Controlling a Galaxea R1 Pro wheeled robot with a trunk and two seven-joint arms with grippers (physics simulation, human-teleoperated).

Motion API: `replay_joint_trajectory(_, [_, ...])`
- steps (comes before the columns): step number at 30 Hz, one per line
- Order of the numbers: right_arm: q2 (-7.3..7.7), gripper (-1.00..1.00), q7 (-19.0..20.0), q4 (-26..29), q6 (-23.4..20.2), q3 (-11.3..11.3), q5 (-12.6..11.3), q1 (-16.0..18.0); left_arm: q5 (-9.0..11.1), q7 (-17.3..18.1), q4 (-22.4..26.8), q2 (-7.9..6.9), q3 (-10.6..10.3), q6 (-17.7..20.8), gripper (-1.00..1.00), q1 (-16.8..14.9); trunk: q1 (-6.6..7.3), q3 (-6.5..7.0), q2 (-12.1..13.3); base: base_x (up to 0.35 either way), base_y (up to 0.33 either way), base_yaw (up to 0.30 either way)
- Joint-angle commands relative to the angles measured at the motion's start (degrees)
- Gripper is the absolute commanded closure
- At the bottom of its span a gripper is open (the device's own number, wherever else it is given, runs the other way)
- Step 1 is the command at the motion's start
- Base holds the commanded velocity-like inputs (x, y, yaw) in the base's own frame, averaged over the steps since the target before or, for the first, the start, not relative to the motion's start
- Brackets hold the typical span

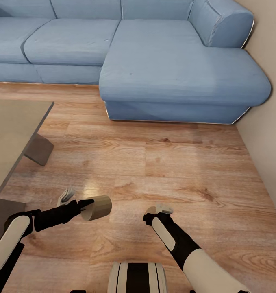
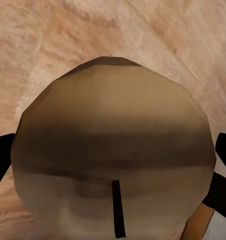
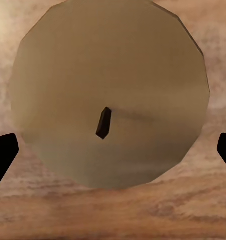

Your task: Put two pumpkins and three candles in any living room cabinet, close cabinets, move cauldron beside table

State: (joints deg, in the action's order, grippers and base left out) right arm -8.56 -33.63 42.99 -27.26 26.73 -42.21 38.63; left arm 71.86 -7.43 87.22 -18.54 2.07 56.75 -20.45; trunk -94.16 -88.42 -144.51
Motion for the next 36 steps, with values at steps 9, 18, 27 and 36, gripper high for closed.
replay_joint_trajectory(9, [0.03,-1.0,-0.5,0.1,-0.1,0.2,-0.4,0.0,0.8,-0.6,0.1,-0.05,0.0,0.2,1.0,0.0,0.01,-0.04,0.0,0.0,0.0,0.0])
replay_joint_trajectory(18, [0.03,-1.0,-0.5,0.1,-0.1,0.3,-0.4,0.0,0.8,-0.6,0.1,0.0,0.0,0.2,1.0,0.0,0.01,-0.04,0.0,0.057,0.0,0.0])
replay_joint_trajectory(27, [0.03,-1.0,-0.5,0.1,-0.1,0.3,-0.4,0.0,0.8,-0.6,0.1,0.04,0.0,0.2,1.0,0.0,0.01,-0.04,0.0,0.024,0.0,0.0])
replay_joint_trajectory(36, [0.03,-1.0,-0.5,0.1,-0.1,0.3,-0.3,0.0,0.8,-0.6,0.1,0.04,0.0,0.2,1.0,0.0,0.01,-0.04,0.0,0.004,0.0,0.0])
